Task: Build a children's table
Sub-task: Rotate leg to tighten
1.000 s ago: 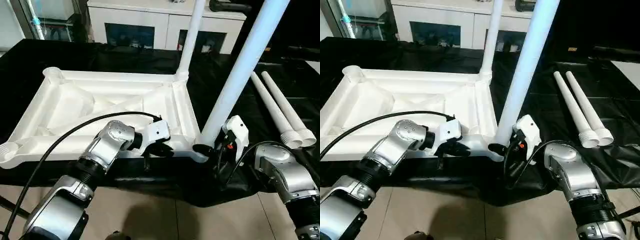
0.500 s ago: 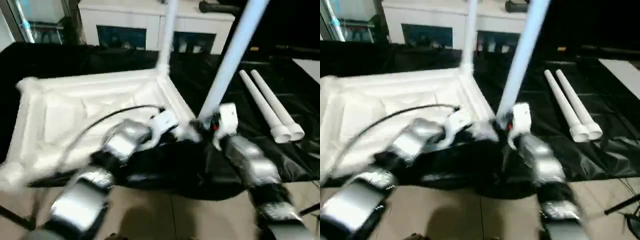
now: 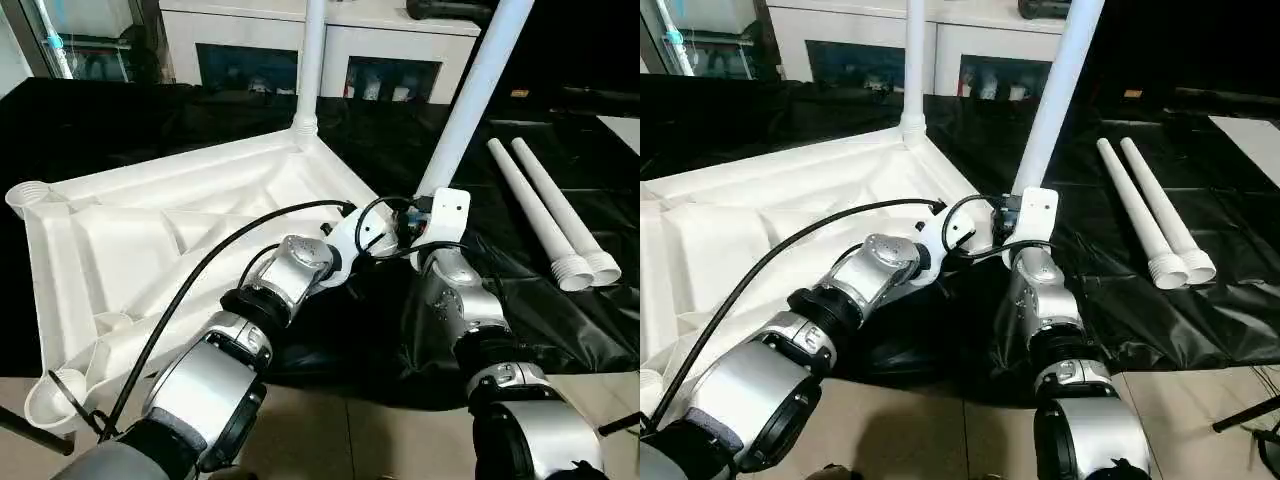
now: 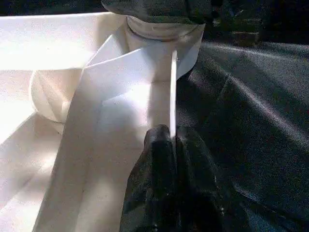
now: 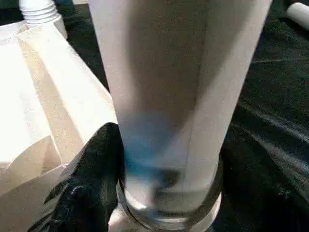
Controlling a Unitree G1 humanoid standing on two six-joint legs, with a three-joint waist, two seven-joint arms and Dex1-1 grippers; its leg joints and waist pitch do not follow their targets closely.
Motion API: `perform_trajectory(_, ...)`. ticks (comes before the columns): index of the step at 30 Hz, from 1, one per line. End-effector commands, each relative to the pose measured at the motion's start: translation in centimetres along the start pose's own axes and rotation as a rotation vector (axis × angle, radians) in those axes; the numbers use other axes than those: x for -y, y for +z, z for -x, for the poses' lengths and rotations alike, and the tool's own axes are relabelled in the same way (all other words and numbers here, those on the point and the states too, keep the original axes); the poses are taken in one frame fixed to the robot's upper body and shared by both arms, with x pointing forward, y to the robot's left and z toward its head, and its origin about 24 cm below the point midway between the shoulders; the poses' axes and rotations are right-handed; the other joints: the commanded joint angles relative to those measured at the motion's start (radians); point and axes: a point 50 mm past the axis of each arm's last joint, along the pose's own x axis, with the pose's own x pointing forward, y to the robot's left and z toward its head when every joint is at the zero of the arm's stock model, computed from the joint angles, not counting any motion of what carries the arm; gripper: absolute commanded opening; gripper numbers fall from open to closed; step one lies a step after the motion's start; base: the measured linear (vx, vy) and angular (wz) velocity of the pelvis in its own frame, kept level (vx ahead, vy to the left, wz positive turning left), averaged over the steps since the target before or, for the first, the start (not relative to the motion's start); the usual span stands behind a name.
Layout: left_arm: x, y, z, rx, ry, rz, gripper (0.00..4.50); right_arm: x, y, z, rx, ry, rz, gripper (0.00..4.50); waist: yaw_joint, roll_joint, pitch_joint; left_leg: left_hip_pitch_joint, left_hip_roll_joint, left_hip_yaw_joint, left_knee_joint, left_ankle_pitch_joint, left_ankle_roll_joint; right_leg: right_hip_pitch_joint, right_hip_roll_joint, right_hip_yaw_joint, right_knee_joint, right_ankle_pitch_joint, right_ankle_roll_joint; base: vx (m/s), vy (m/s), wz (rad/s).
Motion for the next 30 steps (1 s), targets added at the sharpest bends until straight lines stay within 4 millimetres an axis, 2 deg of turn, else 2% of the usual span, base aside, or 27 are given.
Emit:
perform_trajectory(1, -1.3, 0.8, 0.5, 0.062, 0.091, -0.010, 0.00, -1.9, 0.9, 0.0, 0.061, 0.114, -0.002, 3.31, 0.001, -0.012, -0.076, 0.030, 0.046, -0.017, -0.067, -0.169, 0.080, 0.047, -0.055, 0.029, -0.065, -0.106, -0.229, 0.000, 0.000, 0.00)
perform_trajectory(2, -1.2, 0.7, 0.6, 0.067, 0.071, -0.019, 0.00, -1.8, 1.1, 0.1, 0.078, 0.128, 0.006, 3.34, 0.000, -0.014, -0.076, 0.029, 0.046, -0.017, -0.067, -0.170, 0.078, 0.047, -0.054, 0.029, -0.065, -0.112, -0.227, 0.000, 0.000, 0.00)
perform_trajectory(4, -1.1, 0.4, 0.7, 0.076, 0.031, -0.048, 0.00, -1.3, 1.4, 0.4, 0.103, 0.149, 0.024, 3.63, -0.008, -0.016, -0.075, 0.017, 0.046, -0.023, -0.071, -0.166, 0.075, 0.053, -0.056, 0.027, -0.065, -0.133, -0.208, 0.000, 0.000, 0.00)
perform_trajectory(7, -1.0, 0.0, 0.9, 0.082, -0.015, -0.070, 0.00, -0.5, 1.7, 0.8, 0.123, 0.171, 0.051, 3.78, -0.006, -0.014, -0.075, 0.027, 0.049, -0.020, -0.068, -0.153, 0.082, 0.047, -0.055, 0.028, -0.064, -0.106, -0.220, 0.000, 0.000, 0.00)
perform_trajectory(8, -0.9, -0.4, 1.1, 0.084, -0.050, -0.083, 0.00, 0.1, 1.8, 1.2, 0.132, 0.189, 0.081, 3.84, -0.004, -0.013, -0.075, 0.026, 0.050, -0.020, -0.068, -0.140, 0.086, 0.048, -0.054, 0.028, -0.061, -0.088, -0.226, 0.000, 0.000, 0.00)
perform_trajectory(9, -0.8, -1.3, 1.5, 0.073, -0.104, -0.094, 0.00, 1.2, 1.8, 2.0, 0.123, 0.260, 0.134, 3.95, 0.001, -0.007, -0.074, 0.028, 0.049, -0.019, -0.068, -0.137, 0.093, 0.049, -0.051, 0.028, -0.061, -0.072, -0.229, 0.000, 0.000, 0.00)
perform_trajectory(12, -0.7, -2.4, 2.0, 0.060, -0.154, -0.105, 0.00, 2.4, 1.7, 3.1, 0.090, 0.347, 0.217, 4.22, 0.008, -0.008, -0.072, 0.030, 0.051, -0.018, -0.069, -0.153, 0.093, 0.050, -0.050, 0.029, -0.062, -0.074, -0.231, 0.000, 0.000, 0.00)
perform_trajectory(14, -0.8, -2.8, 2.3, 0.056, -0.183, -0.110, 0.00, 3.1, 1.5, 3.9, 0.044, 0.421, 0.257, 4.46, 0.007, -0.007, -0.066, 0.029, 0.050, -0.020, -0.075, -0.217, 0.073, 0.048, -0.051, 0.030, -0.075, -0.169, -0.217, 0.000, 0.000, 0.00)
perform_trajectory(15, -0.8, -3.1, 2.6, 0.052, -0.218, -0.126, 0.00, 3.7, 1.3, 4.7, 0.007, 0.496, 0.301, 4.46, 0.004, -0.007, -0.064, 0.030, 0.052, -0.022, -0.078, -0.254, 0.051, 0.046, -0.053, 0.030, -0.080, -0.232, -0.202, 0.000, 0.000, 0.00)
perform_trajectory(16, -0.8, -3.3, 2.8, 0.047, -0.236, -0.131, 0.00, 4.0, 1.1, 5.2, -0.015, 0.541, 0.327, 4.46, 0.005, -0.005, -0.064, 0.030, 0.052, -0.025, -0.080, -0.272, 0.047, 0.051, -0.053, 0.029, -0.082, -0.255, -0.195, 0.000, 0.000, 0.00)
perform_trajectory(17, -0.8, -3.4, 2.9, 0.043, -0.246, -0.133, 0.00, 4.1, 1.0, 5.4, -0.026, 0.566, 0.344, 4.46, 0.005, -0.007, -0.062, 0.034, 0.057, -0.023, -0.080, -0.291, 0.039, 0.042, -0.056, 0.033, -0.086, -0.277, -0.189, 0.000, 0.000, 0.00)
perform_trajectory(18, -0.8, -3.5, 3.3, 0.032, -0.280, -0.152, 0.00, 4.4, 0.8, 6.1, -0.044, 0.631, 0.400, 4.46, 0.001, -0.003, -0.062, 0.031, 0.053, -0.025, -0.081, -0.300, 0.035, 0.043, -0.055, 0.032, -0.087, -0.290, -0.188, 0.000, 0.000, 0.00)
perform_trajectory(19, -0.7, -3.6, 3.7, 0.026, -0.333, -0.188, 0.00, 4.7, 0.7, 6.7, -0.061, 0.679, 0.432, 4.46, 0.005, -0.006, -0.062, 0.033, 0.055, -0.025, -0.081, -0.317, 0.028, 0.041, -0.056, 0.032, -0.091, -0.315, -0.177, 0.000, 0.000, 0.00)
perform_trajectory(21, -0.3, -3.5, 4.2, 0.027, -0.416, -0.212, 0.00, 4.9, 0.6, 7.1, -0.082, 0.723, 0.427, 4.46, 0.002, -0.005, -0.060, 0.031, 0.056, -0.026, -0.083, -0.328, 0.024, 0.037, -0.057, 0.034, -0.093, -0.336, -0.177, 0.000, 0.000, 0.00)
perform_trajectory(23, 0.3, -3.4, 5.1, 0.017, -0.539, -0.248, 0.00, 5.1, 0.5, 7.8, -0.123, 0.808, 0.405, 4.46, 0.006, -0.003, -0.064, 0.033, 0.061, -0.029, -0.085, -0.312, 0.023, 0.039, -0.059, 0.034, -0.087, -0.309, -0.189, 0.000, 0.000, 0.00)
perform_trajectory(24, 0.3, -3.4, 5.1, 0.017, -0.539, -0.248, 0.00, 5.1, 0.5, 7.8, -0.123, 0.808, 0.405, 4.46, 0.005, -0.002, -0.062, 0.033, 0.063, -0.026, -0.085, -0.303, 0.027, 0.034, -0.055, 0.036, -0.085, -0.280, -0.200, 0.000, 0.000, 0.00)
perform_trajectory(26, 0.1, -3.4, 5.1, 0.015, -0.513, -0.258, 0.00, 5.2, 0.6, 7.8, -0.128, 0.806, 0.412, 4.46, 0.009, 0.004, -0.064, 0.043, 0.061, -0.020, -0.081, -0.300, 0.020, 0.026, -0.051, 0.036, -0.083, -0.238, -0.220, 0.000, 0.000, 0.00)
perform_trajectory(27, 0.0, -3.3, 5.1, 0.015, -0.498, -0.262, 0.00, 5.1, 0.6, 7.9, -0.132, 0.810, 0.421, 4.46, 0.011, 0.003, -0.064, 0.041, 0.061, -0.020, -0.082, -0.294, 0.019, 0.029, -0.052, 0.036, -0.080, -0.224, -0.224, 0.000, 0.000, 0.00)
perform_trajectory(28, 0.0, -3.3, 5.2, 0.013, -0.493, -0.265, 0.00, 5.2, 0.5, 7.9, -0.141, 0.813, 0.434, 4.46, 0.012, -0.002, -0.065, 0.035, 0.061, -0.022, -0.083, -0.278, 0.018, 0.035, -0.052, 0.034, -0.076, -0.202, -0.226, 0.000, 0.000, 0.00)
perform_trajectory(30, 0.0, -3.3, 5.3, 0.010, -0.494, -0.269, 0.00, 5.2, 0.3, 7.9, -0.154, 0.819, 0.450, 4.46, 0.014, -0.001, -0.065, 0.032, 0.060, -0.023, -0.083, -0.272, 0.018, 0.039, -0.055, 0.034, -0.074, -0.200, -0.223, 0.000, 0.000, 0.00)
